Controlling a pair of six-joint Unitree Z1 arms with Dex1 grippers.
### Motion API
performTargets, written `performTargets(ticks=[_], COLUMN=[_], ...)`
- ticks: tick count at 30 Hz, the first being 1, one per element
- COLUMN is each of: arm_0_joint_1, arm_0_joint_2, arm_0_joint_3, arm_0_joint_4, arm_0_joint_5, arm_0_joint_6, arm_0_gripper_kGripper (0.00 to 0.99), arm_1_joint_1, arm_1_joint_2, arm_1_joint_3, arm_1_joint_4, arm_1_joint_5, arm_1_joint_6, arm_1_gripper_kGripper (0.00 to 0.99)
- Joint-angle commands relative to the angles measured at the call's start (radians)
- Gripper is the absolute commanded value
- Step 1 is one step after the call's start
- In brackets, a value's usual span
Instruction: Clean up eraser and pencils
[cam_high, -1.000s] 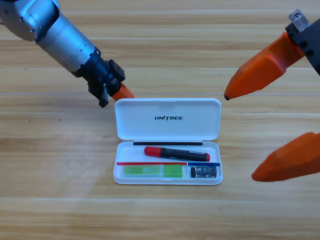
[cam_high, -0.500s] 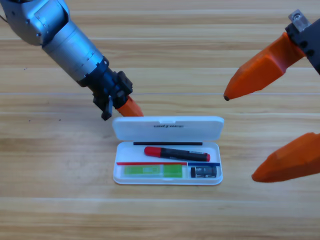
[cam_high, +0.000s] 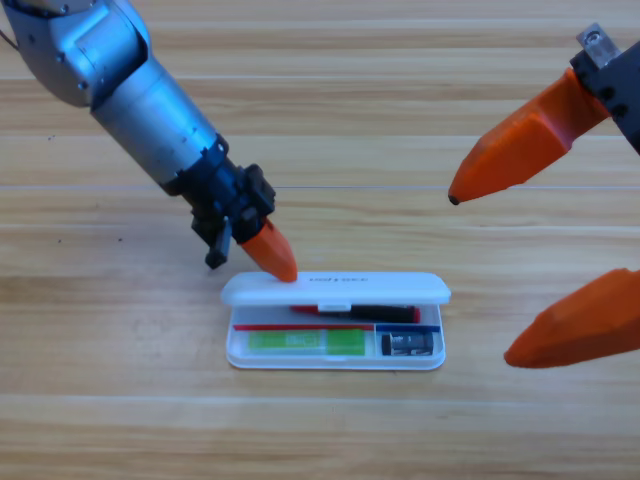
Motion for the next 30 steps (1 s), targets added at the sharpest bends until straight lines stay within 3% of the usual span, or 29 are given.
performTargets(ticks=[1,9,25,30], arm_0_joint_1=[-0.05,-0.076,-0.116,-0.119], arm_0_joint_2=[0.029,0.05,0.081,0.053], arm_0_joint_3=[0.037,0.044,0.166,0.157], arm_0_joint_4=[-0.015,-0.03,-0.151,-0.136], arm_0_joint_5=[0.021,0.064,0.118,0.122], arm_0_joint_6=[0.003,-0.006,-0.029,-0.048], arm_0_gripper_kGripper=[0.0,0.0,0.0,0.0], arm_1_joint_1=[0.009,0.009,0.012,0.012], arm_1_joint_2=[0.024,0.034,0.043,0.044], arm_1_joint_3=[0.034,0.029,0.029,0.028], arm_1_joint_4=[-0.015,-0.015,-0.015,-0.013], arm_1_joint_5=[0.019,0.023,0.029,0.029], arm_1_joint_6=[0.003,0.003,0.003,0.004], arm_1_gripper_kGripper=[0.931,0.931,0.931,0.931])
